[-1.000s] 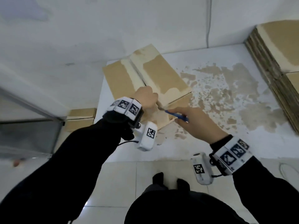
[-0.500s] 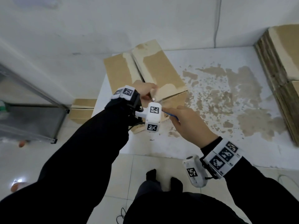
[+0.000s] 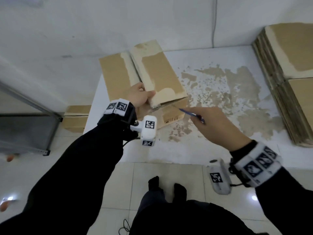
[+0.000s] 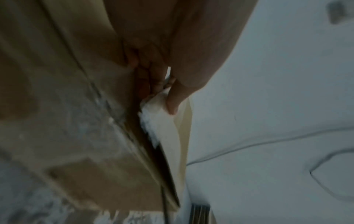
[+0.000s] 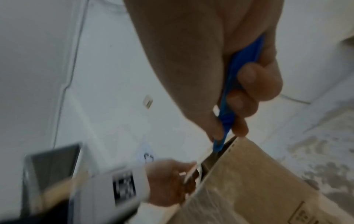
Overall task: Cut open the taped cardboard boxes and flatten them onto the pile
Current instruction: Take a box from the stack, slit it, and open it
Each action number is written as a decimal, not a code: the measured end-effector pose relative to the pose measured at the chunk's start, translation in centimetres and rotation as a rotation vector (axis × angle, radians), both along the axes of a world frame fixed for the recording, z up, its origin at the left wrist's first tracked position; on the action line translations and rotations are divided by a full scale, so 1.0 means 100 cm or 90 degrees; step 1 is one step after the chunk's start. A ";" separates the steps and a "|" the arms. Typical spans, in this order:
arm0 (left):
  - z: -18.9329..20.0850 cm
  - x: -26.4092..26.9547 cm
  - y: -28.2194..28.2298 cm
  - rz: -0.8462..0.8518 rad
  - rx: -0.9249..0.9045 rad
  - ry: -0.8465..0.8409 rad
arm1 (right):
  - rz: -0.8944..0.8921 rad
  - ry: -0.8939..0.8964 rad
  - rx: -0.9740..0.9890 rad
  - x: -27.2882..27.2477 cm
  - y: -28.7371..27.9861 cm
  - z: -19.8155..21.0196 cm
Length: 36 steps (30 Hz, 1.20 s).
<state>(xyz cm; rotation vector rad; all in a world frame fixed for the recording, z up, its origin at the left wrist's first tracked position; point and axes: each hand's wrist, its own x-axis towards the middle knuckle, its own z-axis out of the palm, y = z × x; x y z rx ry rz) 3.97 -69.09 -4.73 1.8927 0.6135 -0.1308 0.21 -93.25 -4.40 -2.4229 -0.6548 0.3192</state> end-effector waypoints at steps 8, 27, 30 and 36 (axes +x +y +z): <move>0.048 0.010 0.030 -0.457 0.444 0.130 | -0.349 0.020 0.265 0.045 -0.041 0.000; 0.004 0.009 -0.053 -0.568 0.509 0.059 | -0.299 0.197 0.279 0.018 -0.029 -0.019; 0.006 0.017 -0.045 -0.548 0.399 0.067 | -0.207 0.082 0.133 0.041 -0.040 -0.018; -0.001 0.013 -0.043 -0.491 0.292 -0.001 | -0.060 0.035 0.057 0.064 -0.050 -0.008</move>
